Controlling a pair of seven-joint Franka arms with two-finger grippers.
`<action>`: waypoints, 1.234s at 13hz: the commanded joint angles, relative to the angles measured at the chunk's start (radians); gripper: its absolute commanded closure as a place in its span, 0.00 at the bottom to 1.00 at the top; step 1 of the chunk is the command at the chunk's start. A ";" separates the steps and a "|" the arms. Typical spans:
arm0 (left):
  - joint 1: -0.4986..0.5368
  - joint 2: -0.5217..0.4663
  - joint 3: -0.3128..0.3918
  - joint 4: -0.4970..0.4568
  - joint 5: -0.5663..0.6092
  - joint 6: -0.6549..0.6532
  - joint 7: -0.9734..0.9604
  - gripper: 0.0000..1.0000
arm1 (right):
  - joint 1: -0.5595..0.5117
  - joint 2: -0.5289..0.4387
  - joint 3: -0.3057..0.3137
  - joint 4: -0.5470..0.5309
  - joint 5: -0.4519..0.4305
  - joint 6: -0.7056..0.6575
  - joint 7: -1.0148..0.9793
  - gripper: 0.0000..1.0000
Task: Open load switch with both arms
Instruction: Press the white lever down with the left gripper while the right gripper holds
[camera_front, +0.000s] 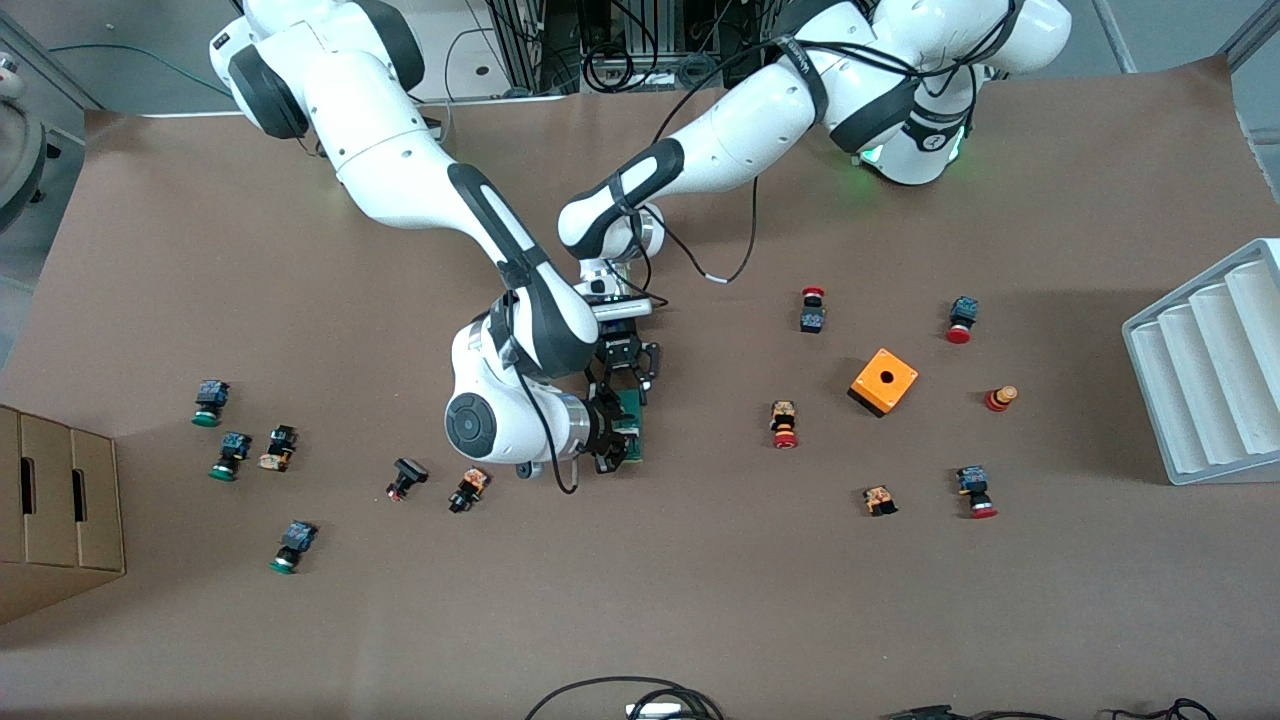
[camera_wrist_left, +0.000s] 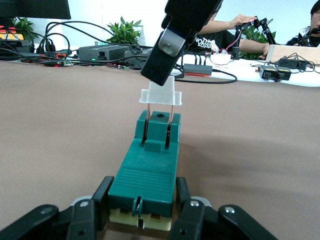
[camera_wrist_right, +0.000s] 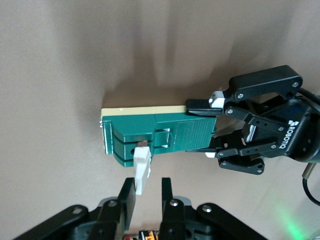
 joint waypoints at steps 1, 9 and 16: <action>-0.005 0.015 -0.006 0.008 0.013 -0.003 0.002 0.44 | 0.001 -0.053 0.014 -0.079 -0.022 0.003 -0.021 0.75; -0.005 0.013 -0.006 0.008 0.006 -0.003 0.004 0.44 | 0.004 -0.082 0.035 -0.149 -0.057 0.058 -0.043 0.79; -0.006 0.015 -0.006 0.008 0.004 -0.002 0.004 0.44 | 0.027 -0.117 0.043 -0.218 -0.080 0.111 -0.046 0.82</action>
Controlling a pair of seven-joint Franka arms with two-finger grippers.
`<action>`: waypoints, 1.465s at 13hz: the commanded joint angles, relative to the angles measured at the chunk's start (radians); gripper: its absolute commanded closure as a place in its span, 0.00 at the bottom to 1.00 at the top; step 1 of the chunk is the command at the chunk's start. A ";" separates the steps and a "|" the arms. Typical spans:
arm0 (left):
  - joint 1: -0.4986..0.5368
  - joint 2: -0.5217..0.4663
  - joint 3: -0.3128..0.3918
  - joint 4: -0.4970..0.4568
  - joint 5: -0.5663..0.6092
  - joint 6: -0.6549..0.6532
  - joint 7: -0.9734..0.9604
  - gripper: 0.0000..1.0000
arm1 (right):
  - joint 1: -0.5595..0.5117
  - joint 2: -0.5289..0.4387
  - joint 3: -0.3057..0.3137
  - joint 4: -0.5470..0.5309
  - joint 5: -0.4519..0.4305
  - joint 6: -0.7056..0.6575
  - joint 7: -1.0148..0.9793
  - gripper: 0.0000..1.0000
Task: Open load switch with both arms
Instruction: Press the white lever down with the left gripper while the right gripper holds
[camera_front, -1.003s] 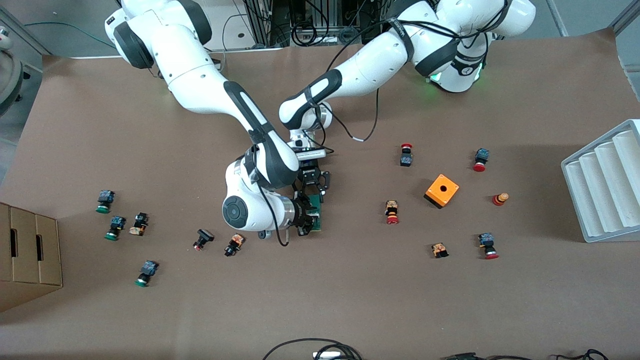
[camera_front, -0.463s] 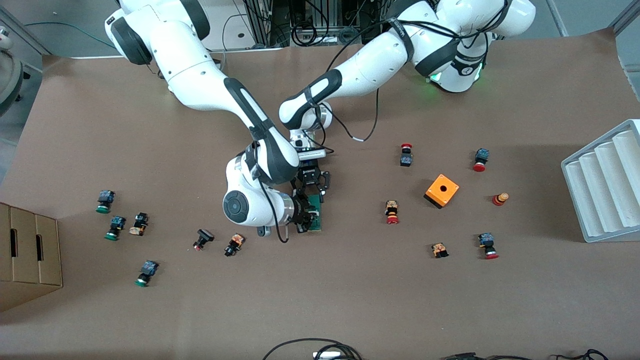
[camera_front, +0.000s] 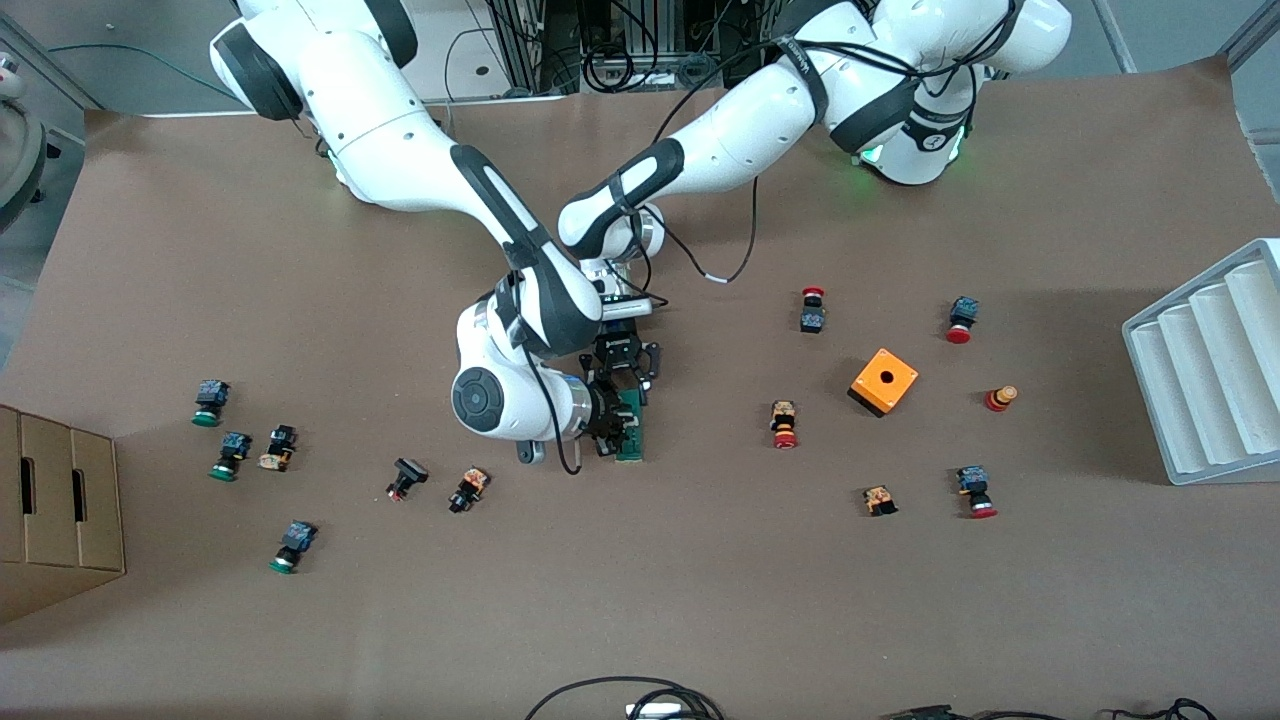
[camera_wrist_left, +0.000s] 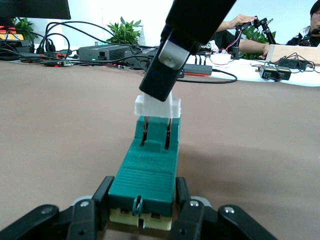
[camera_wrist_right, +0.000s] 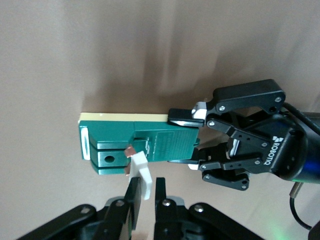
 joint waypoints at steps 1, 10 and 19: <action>-0.005 0.016 -0.006 0.008 0.006 -0.001 0.003 0.44 | 0.009 -0.036 0.012 -0.071 -0.033 0.019 -0.006 0.82; -0.006 0.015 -0.008 0.002 0.003 -0.003 0.002 0.44 | 0.026 -0.018 0.011 -0.088 -0.060 0.068 -0.023 0.82; -0.006 0.015 -0.006 -0.007 0.004 -0.001 0.002 0.44 | 0.033 0.010 0.012 -0.097 -0.082 0.118 -0.028 0.83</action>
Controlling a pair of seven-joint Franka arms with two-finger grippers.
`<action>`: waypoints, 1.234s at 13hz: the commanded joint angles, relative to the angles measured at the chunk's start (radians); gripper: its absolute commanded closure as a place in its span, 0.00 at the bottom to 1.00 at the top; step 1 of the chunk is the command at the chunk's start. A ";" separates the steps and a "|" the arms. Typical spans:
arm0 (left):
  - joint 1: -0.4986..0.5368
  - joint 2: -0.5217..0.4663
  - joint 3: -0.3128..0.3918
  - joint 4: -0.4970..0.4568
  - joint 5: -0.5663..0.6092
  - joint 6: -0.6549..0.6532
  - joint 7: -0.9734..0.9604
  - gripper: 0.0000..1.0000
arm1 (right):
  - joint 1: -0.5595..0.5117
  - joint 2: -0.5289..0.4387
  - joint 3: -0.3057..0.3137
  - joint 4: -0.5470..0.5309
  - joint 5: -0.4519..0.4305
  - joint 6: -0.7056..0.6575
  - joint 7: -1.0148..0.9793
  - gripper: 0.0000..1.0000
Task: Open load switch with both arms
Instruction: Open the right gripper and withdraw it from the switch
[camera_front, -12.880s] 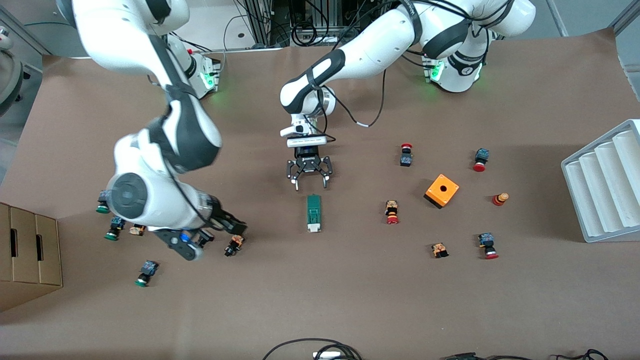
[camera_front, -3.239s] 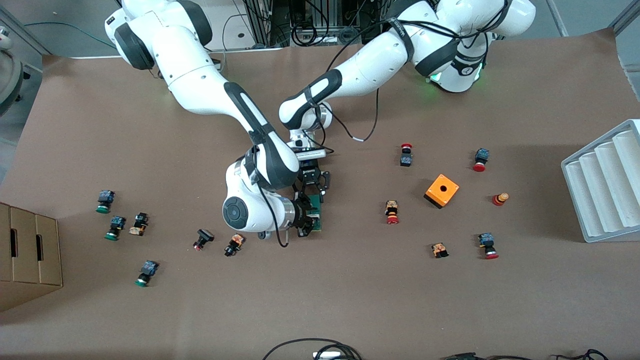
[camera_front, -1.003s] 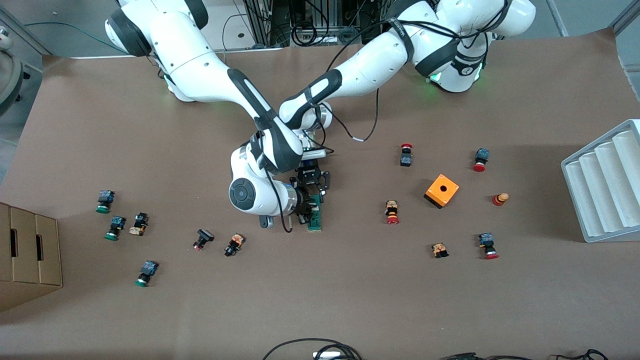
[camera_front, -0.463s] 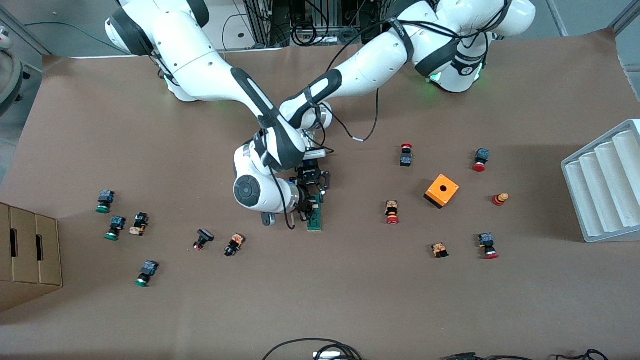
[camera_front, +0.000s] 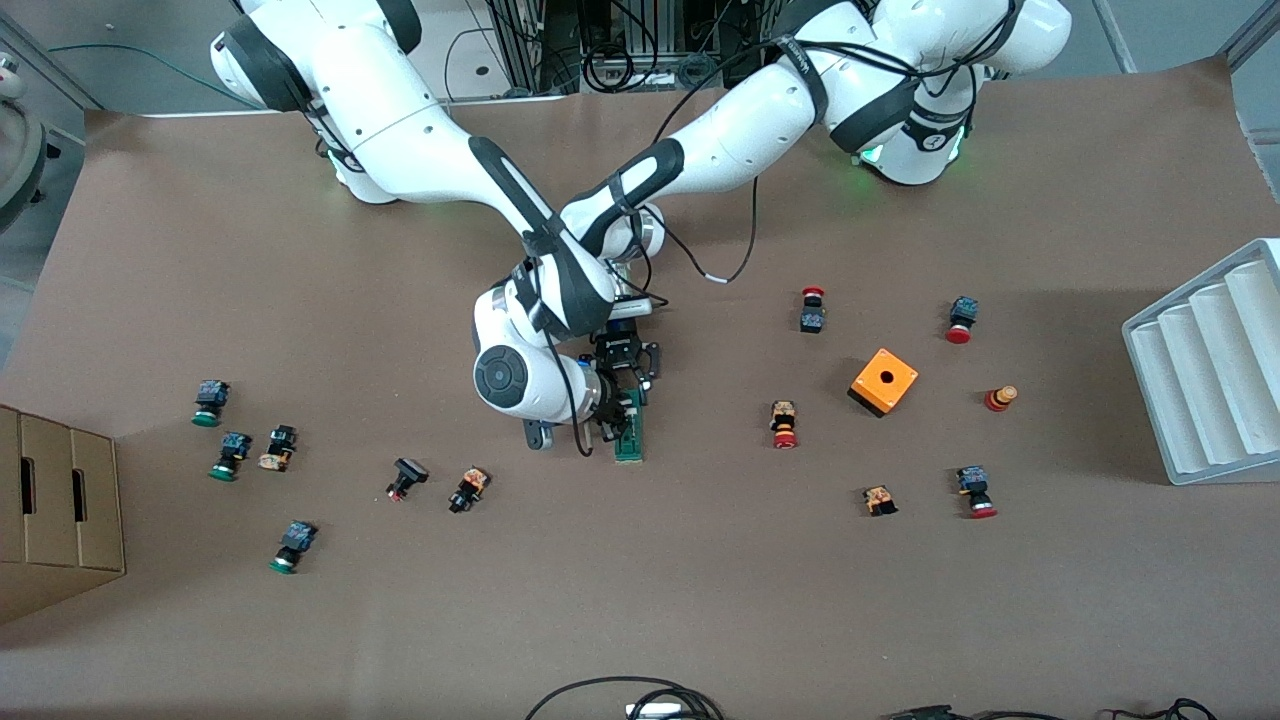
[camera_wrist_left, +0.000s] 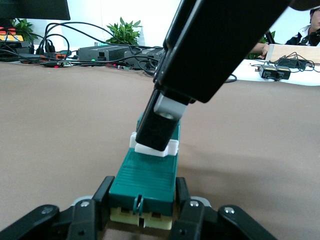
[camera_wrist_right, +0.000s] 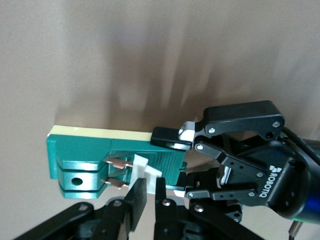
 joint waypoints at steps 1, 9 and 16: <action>-0.006 0.013 -0.006 -0.005 0.003 -0.001 -0.003 0.44 | 0.007 0.024 0.000 -0.020 -0.027 0.046 -0.012 0.83; -0.006 0.013 -0.006 -0.005 0.002 0.000 -0.003 0.44 | 0.007 0.010 0.000 -0.017 -0.025 0.046 -0.006 0.83; -0.003 0.003 -0.006 -0.019 0.000 0.005 0.001 0.04 | -0.101 -0.175 0.000 -0.006 -0.100 -0.131 -0.094 0.00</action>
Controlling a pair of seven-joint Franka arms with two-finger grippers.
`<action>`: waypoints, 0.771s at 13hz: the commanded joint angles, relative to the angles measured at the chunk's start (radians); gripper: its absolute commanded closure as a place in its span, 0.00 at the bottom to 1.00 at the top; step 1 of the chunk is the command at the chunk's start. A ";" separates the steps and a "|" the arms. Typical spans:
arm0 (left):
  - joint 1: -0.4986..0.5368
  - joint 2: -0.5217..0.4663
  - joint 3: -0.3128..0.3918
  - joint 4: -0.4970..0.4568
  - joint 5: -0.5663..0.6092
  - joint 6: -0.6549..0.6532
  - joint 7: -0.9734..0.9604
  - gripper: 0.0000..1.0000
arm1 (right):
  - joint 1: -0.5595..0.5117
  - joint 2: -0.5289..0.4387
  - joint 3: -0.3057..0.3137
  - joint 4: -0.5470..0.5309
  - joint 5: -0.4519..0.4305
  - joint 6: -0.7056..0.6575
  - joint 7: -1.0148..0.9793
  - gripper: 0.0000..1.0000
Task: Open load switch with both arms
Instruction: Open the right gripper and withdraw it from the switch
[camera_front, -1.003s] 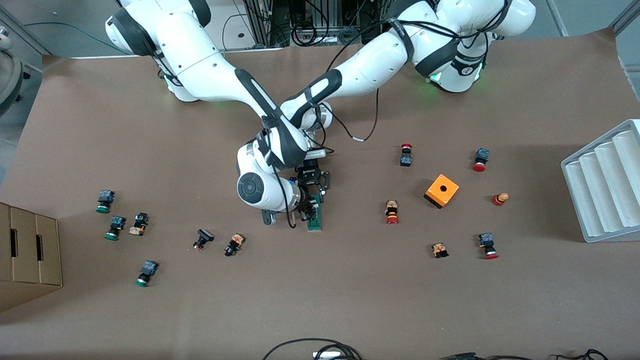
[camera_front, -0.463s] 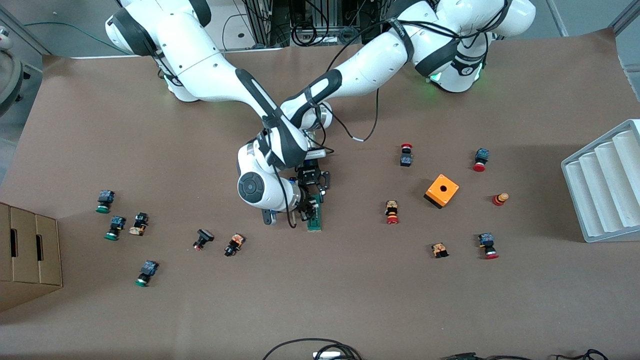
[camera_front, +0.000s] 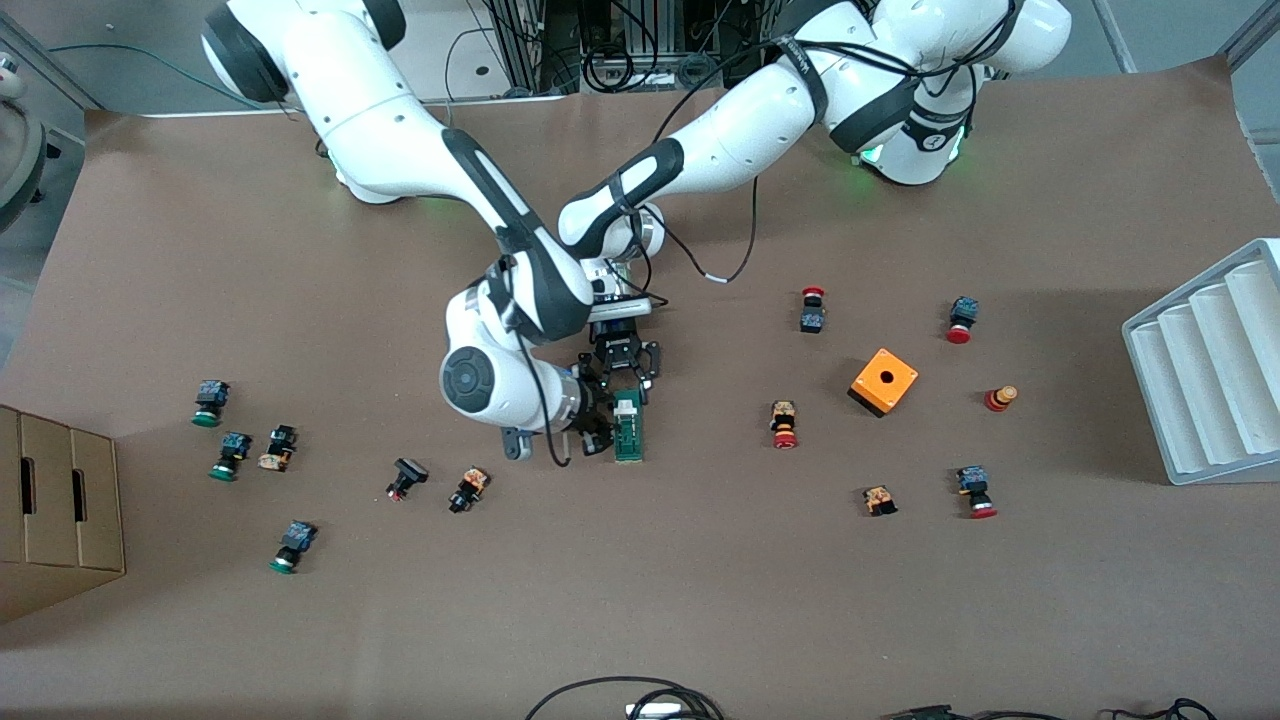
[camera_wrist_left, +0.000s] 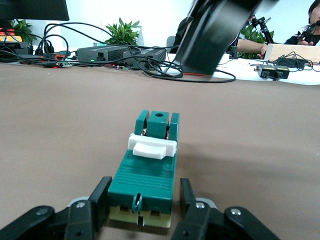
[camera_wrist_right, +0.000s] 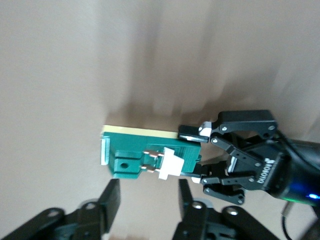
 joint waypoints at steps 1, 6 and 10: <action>0.000 -0.002 -0.006 -0.025 0.000 0.004 -0.001 0.00 | -0.055 -0.115 0.005 -0.017 -0.072 -0.101 -0.103 0.00; 0.004 -0.054 -0.008 -0.053 -0.069 0.009 0.066 0.00 | -0.197 -0.280 0.004 -0.029 -0.166 -0.302 -0.515 0.00; 0.003 -0.141 -0.017 -0.103 -0.146 0.044 0.080 0.00 | -0.302 -0.433 0.001 -0.087 -0.273 -0.420 -0.861 0.00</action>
